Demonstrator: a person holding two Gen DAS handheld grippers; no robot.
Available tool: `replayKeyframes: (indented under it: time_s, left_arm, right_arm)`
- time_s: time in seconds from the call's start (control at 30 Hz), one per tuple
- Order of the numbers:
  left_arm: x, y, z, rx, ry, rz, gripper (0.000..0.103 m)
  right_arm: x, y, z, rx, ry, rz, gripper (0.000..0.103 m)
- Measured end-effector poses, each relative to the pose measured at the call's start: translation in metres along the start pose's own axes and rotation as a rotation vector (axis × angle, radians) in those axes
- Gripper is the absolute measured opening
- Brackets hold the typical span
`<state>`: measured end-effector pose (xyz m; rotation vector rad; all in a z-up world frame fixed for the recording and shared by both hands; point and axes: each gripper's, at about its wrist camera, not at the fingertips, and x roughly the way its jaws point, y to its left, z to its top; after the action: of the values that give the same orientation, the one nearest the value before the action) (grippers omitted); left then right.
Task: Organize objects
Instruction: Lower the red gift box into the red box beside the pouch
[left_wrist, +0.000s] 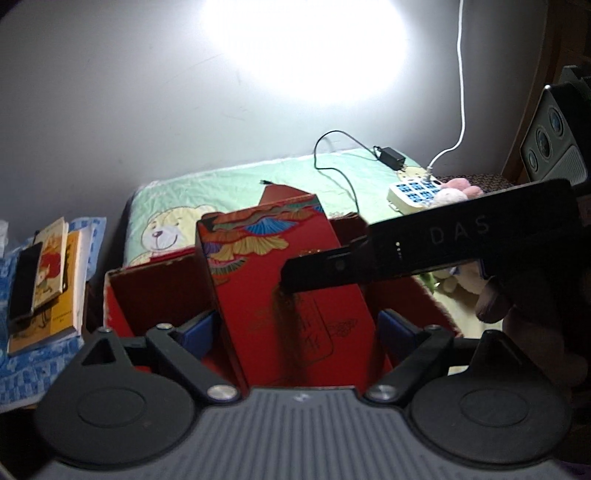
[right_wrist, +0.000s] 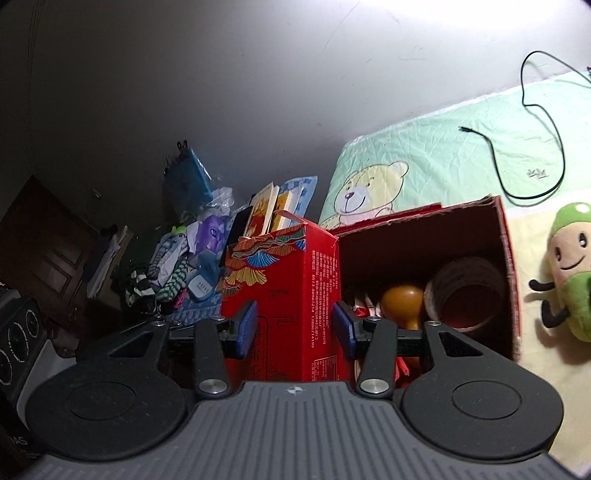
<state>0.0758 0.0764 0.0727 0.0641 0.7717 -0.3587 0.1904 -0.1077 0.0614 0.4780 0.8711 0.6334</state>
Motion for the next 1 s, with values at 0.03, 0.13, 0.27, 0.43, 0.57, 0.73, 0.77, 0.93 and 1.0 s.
replayKeyframes:
  time_s: [0.03, 0.13, 0.27, 0.43, 0.57, 0.73, 0.77, 0.93, 1.0]
  left_arm:
    - [0.004, 0.008, -0.002, -0.019, 0.015, 0.006, 0.091]
    - [0.019, 0.024, -0.008, -0.067, 0.06, 0.024, 0.091]
    - [0.037, 0.039, -0.016, -0.114, 0.119, 0.042, 0.091]
    - [0.053, 0.049, -0.023, -0.156, 0.176, 0.059, 0.091]
    - [0.065, 0.054, -0.024, -0.156, 0.205, 0.089, 0.091]
    - [0.076, 0.051, -0.023, -0.128, 0.229, 0.132, 0.089]
    - [0.077, 0.051, -0.022, -0.123, 0.231, 0.143, 0.088]
    - [0.084, 0.05, -0.019, -0.101, 0.242, 0.187, 0.088]
    - [0.086, 0.049, -0.018, -0.089, 0.245, 0.206, 0.088]
  right_arm:
    - [0.009, 0.0, 0.0, -0.001, 0.023, 0.002, 0.048]
    - [0.034, -0.001, 0.0, -0.004, 0.082, -0.001, 0.048]
    - [0.059, -0.007, 0.0, 0.009, 0.154, -0.004, 0.048]
    - [0.082, -0.016, 0.001, 0.041, 0.222, -0.011, 0.048]
    - [0.098, -0.022, 0.001, 0.066, 0.267, -0.017, 0.048]
    - [0.11, -0.029, 0.004, 0.114, 0.304, -0.035, 0.048]
    - [0.11, -0.03, 0.005, 0.116, 0.31, -0.033, 0.048]
    - [0.115, -0.033, 0.005, 0.14, 0.342, -0.03, 0.048]
    - [0.118, -0.033, 0.007, 0.142, 0.353, -0.033, 0.048]
